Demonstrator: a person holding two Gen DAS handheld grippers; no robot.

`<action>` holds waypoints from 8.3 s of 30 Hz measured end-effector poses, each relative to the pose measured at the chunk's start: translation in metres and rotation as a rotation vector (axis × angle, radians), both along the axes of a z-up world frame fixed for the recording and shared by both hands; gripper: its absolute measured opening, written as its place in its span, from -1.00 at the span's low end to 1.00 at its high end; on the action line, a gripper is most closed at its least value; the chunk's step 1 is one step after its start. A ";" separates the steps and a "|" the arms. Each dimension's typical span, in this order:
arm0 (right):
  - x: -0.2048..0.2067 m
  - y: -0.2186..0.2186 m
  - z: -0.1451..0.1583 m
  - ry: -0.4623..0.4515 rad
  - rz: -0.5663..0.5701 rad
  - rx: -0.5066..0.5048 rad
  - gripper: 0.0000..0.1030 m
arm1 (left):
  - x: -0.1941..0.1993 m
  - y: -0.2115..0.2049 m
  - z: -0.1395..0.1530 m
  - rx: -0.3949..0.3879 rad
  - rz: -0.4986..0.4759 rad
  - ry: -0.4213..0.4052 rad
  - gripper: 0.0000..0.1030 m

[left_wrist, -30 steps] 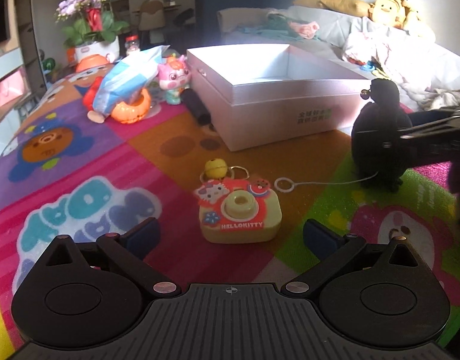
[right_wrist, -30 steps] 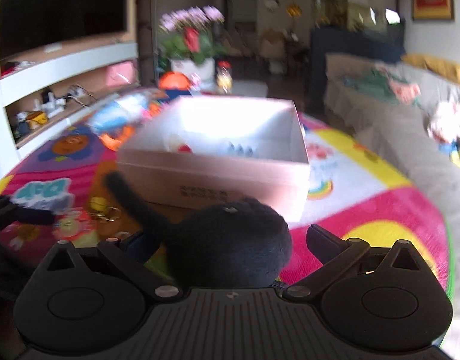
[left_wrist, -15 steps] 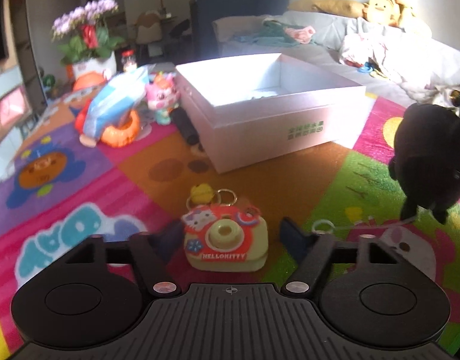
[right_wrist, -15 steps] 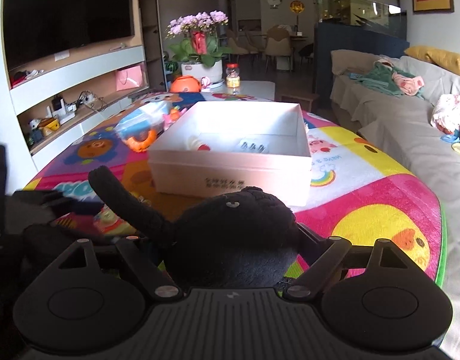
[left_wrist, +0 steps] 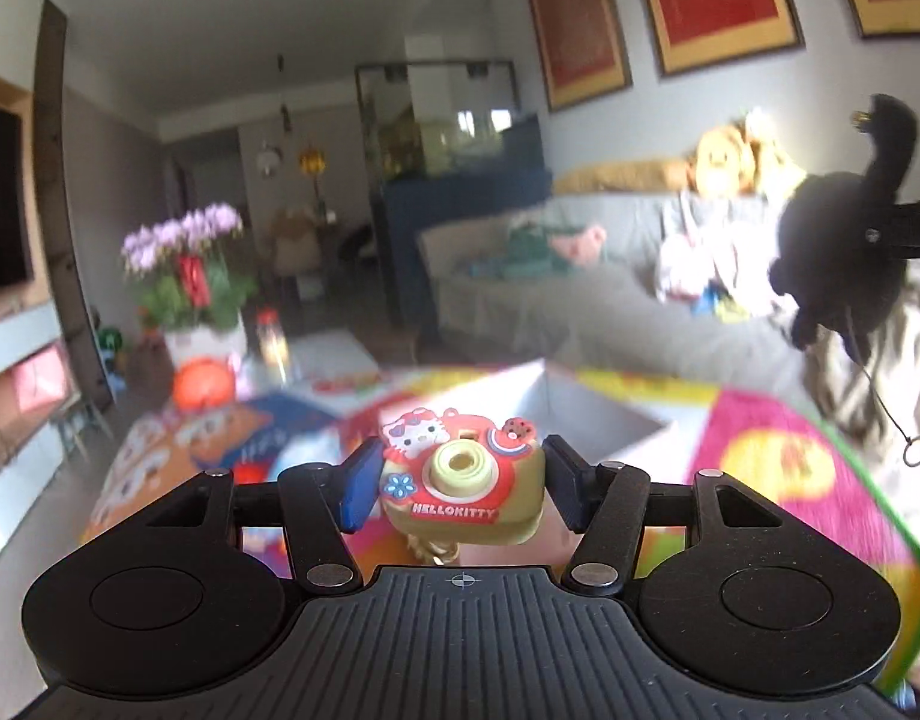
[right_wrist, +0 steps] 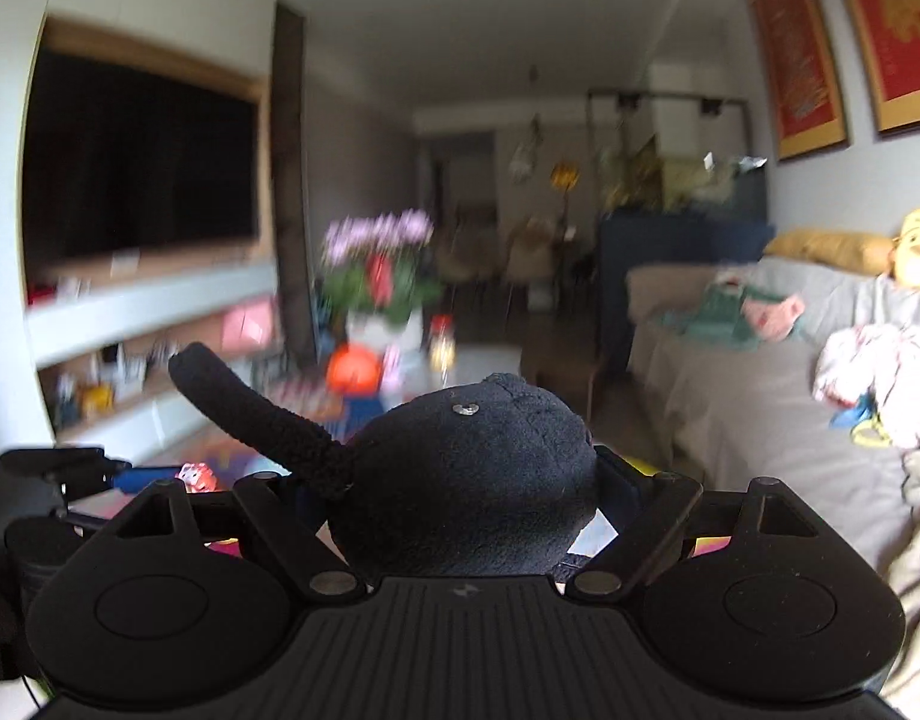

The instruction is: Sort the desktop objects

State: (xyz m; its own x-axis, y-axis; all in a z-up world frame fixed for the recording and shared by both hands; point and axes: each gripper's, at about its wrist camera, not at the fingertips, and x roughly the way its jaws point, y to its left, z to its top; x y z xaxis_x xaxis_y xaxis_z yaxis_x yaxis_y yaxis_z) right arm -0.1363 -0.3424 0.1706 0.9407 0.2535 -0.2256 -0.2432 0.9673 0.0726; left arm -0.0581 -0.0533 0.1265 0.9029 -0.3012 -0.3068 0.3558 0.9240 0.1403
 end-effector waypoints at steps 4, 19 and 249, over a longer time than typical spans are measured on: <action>0.008 -0.007 0.008 -0.031 -0.020 0.004 0.66 | 0.044 -0.019 0.008 -0.040 -0.025 -0.014 0.21; 0.101 0.005 0.004 0.065 0.001 -0.008 0.66 | 0.078 0.027 -0.097 -0.014 0.063 0.265 0.93; 0.079 0.103 -0.149 0.375 0.296 -0.308 -0.30 | 0.088 0.007 -0.107 -0.045 -0.083 0.414 1.00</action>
State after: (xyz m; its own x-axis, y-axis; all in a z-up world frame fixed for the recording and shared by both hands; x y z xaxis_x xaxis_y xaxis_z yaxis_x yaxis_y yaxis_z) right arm -0.0574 -0.2397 0.0219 0.6806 0.3642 -0.6357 -0.5193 0.8519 -0.0680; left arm 0.0299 -0.0458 0.0191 0.6782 -0.3888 -0.6236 0.4467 0.8919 -0.0703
